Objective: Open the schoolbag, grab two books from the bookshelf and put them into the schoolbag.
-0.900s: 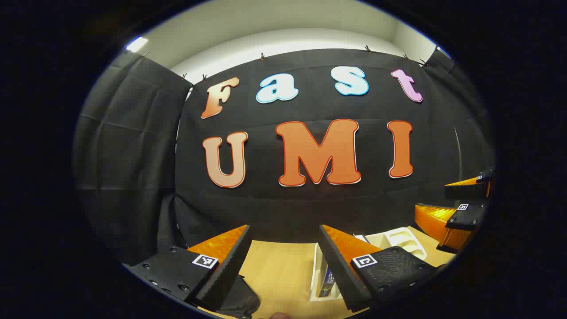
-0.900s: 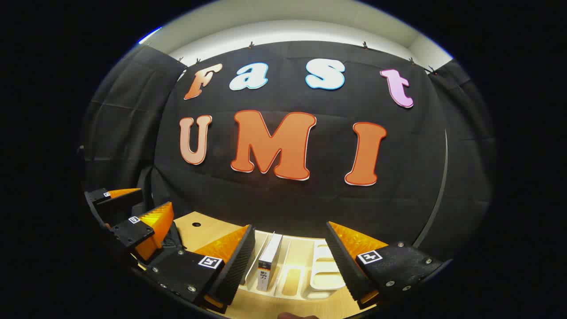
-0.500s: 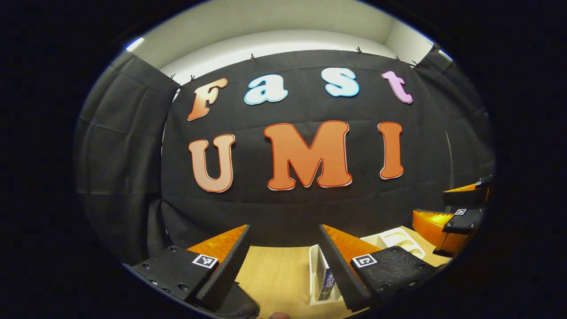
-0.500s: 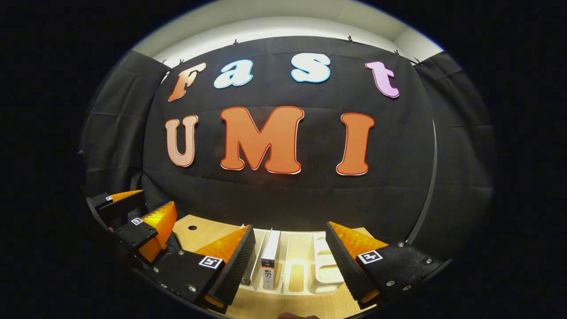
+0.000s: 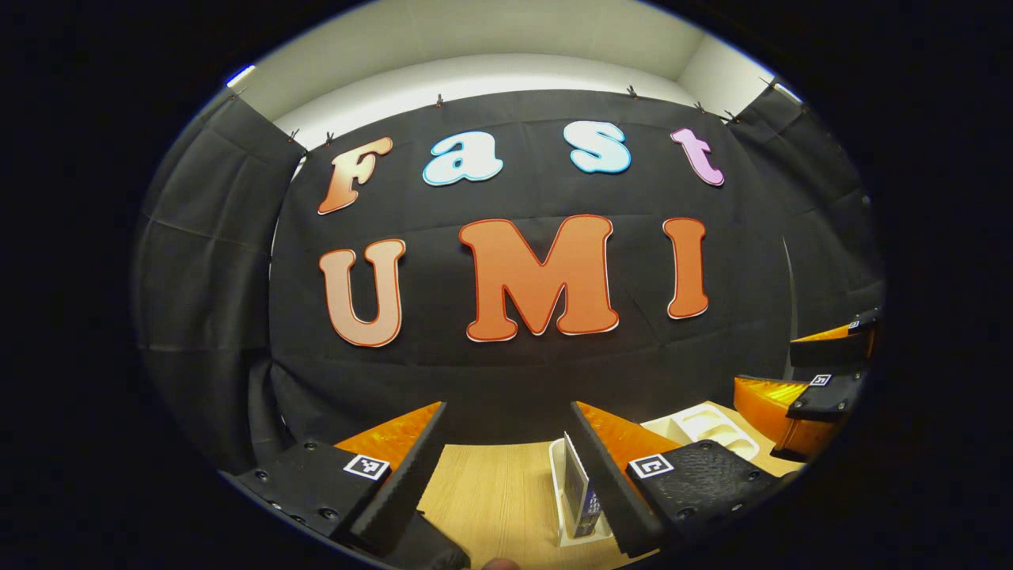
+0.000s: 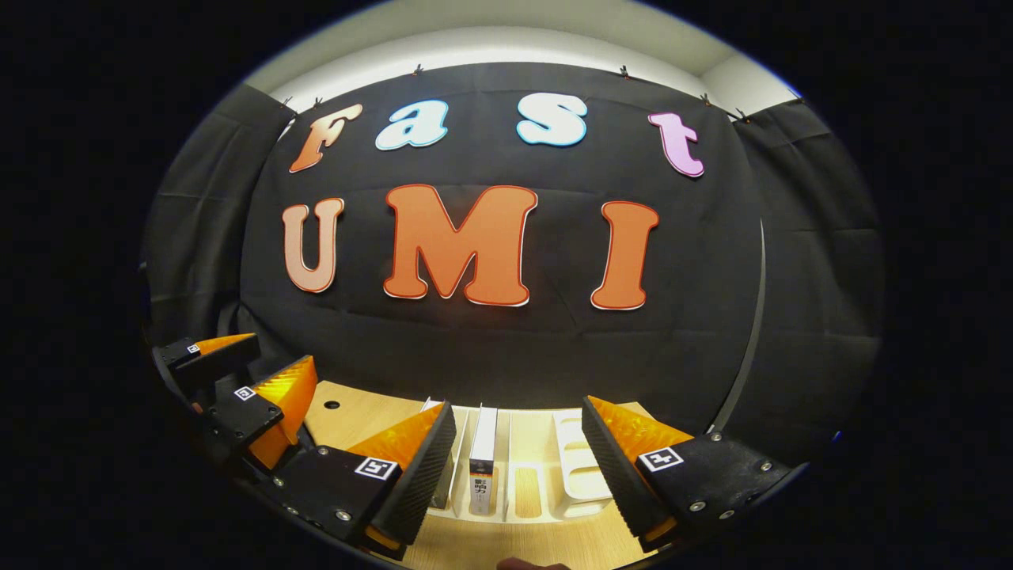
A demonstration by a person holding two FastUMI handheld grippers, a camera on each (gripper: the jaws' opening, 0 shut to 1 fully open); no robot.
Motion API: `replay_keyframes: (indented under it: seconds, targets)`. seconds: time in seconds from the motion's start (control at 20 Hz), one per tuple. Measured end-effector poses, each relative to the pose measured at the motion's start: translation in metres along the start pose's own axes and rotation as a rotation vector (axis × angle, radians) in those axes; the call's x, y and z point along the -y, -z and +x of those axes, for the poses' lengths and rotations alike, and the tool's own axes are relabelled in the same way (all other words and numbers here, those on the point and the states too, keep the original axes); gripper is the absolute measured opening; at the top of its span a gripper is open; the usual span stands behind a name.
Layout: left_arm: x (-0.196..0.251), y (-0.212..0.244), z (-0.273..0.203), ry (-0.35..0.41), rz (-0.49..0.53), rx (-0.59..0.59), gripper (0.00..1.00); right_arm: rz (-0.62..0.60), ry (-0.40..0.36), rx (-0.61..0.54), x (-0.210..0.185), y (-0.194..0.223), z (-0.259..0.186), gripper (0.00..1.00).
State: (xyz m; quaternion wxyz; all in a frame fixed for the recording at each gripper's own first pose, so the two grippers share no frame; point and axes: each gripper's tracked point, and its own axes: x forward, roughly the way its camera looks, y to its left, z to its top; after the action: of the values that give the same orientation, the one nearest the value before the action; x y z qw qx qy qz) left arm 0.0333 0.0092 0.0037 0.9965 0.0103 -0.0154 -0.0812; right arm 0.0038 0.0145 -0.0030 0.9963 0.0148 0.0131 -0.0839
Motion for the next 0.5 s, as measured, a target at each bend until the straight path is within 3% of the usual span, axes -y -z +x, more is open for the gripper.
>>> replay_keyframes:
  seconds: [0.5]
  targets:
    - [-0.019,0.006,-0.003,-0.045,0.015,-0.02,0.94,-0.016,-0.025,0.005,-0.006,0.002,0.01,0.94]
